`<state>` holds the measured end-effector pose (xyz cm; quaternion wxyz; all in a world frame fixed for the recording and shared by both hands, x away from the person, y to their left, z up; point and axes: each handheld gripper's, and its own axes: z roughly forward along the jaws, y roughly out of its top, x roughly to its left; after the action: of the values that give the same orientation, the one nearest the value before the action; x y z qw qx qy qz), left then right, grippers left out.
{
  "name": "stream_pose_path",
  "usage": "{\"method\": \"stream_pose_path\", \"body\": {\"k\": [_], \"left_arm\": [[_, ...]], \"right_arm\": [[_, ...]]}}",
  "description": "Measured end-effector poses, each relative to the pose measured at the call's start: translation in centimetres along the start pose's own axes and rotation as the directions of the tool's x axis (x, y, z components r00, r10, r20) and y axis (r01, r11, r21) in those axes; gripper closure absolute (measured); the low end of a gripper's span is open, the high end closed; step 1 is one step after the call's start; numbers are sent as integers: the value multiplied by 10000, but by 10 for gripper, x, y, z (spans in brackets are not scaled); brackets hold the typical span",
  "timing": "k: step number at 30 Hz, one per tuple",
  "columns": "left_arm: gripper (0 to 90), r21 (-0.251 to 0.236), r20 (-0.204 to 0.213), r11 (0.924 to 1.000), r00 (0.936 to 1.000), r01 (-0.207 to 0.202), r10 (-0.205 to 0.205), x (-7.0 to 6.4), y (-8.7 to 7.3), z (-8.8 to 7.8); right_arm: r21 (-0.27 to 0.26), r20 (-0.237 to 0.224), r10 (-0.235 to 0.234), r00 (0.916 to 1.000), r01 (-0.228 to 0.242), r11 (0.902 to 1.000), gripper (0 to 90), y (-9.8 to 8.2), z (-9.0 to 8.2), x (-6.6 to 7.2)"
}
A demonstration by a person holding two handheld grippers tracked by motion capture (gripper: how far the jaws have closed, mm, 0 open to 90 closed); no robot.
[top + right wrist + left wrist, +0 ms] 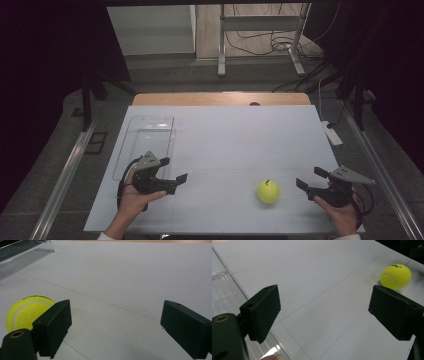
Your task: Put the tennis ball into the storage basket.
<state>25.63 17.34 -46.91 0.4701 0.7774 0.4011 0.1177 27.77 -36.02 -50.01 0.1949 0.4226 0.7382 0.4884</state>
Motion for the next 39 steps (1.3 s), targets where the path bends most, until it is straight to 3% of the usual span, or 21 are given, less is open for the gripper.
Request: {"method": "stream_pose_path", "body": {"k": [17, 39], "left_arm": [[114, 303, 478, 9991, 9984, -301, 287, -10, 10, 21], [110, 530, 1138, 9953, 9907, -810, 745, -30, 27, 45]], "right_arm": [[25, -19, 11, 10000, -11, 10000, 108, 0, 0, -1], [54, -15, -11, 10000, 11, 10000, 108, -1, 1, -1]]}}
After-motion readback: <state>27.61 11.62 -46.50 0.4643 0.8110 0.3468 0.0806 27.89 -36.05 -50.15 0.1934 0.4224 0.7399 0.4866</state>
